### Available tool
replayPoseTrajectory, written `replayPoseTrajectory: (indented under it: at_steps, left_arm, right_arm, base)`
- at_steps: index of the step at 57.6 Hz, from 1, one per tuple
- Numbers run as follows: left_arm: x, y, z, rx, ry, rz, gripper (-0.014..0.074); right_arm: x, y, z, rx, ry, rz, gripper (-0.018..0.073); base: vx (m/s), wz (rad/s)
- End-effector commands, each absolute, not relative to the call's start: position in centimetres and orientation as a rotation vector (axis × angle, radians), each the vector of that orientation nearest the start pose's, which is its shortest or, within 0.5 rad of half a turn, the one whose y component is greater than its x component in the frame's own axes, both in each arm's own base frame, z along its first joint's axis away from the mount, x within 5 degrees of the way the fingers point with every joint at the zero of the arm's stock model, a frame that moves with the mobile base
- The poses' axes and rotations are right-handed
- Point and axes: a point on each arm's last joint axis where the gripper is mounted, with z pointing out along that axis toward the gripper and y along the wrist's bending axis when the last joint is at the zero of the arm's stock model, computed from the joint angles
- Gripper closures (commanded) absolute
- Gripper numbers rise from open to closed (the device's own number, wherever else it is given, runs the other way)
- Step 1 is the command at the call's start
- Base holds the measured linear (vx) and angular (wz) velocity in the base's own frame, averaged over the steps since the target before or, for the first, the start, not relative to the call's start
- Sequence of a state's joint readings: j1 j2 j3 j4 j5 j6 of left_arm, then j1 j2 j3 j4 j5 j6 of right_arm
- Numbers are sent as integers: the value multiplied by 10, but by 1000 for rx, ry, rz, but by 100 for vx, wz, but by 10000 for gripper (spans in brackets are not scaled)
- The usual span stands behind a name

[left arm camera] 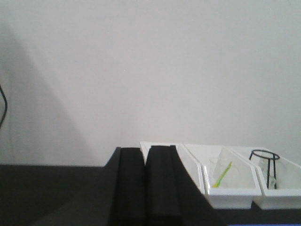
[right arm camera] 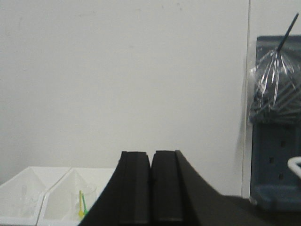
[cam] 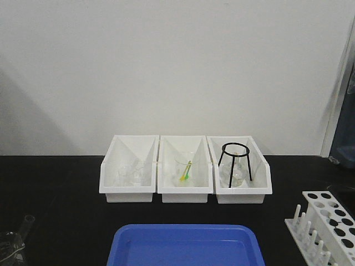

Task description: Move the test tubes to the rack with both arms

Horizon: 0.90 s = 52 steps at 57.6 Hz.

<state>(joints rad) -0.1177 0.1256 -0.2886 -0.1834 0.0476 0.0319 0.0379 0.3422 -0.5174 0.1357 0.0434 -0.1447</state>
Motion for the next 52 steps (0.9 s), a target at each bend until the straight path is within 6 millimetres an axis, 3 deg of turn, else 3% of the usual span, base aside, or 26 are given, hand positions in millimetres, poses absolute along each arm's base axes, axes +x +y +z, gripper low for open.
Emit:
replayPoseTrajectory:
  at_steps: [1,7,8,19,30,40,52]
  left_arm:
    - [59,-7,349,8,1276,-188,617]
    - [85,-10,380,60,1310,-122,617]
    - [126,-15,399,91,1382,-88,617]
    - [166,-20,391,98,1491,-85,610]
    - [185,-22,378,108,1564,-79,539]
    - [194,-23,370,230,1594,38,383]
    - [207,-25,359,358,1635,146,69]
  right_arm:
    - [80,3,405,-49,1259,-3,567]
    - [101,4,426,-54,1273,-9,567]
    - [130,5,431,-48,1318,-3,567]
    - [158,6,416,-47,1429,7,561]
    - [166,7,406,-63,1516,7,484]
    - [169,7,404,-70,1533,2,279]
    - [168,6,409,-62,1485,-3,-29]
  base:
    - [0,0]
    - [0,0]
    - [0,0]
    - [0,0]
    - [0,0]
    - [0,0]
    - [0,0]
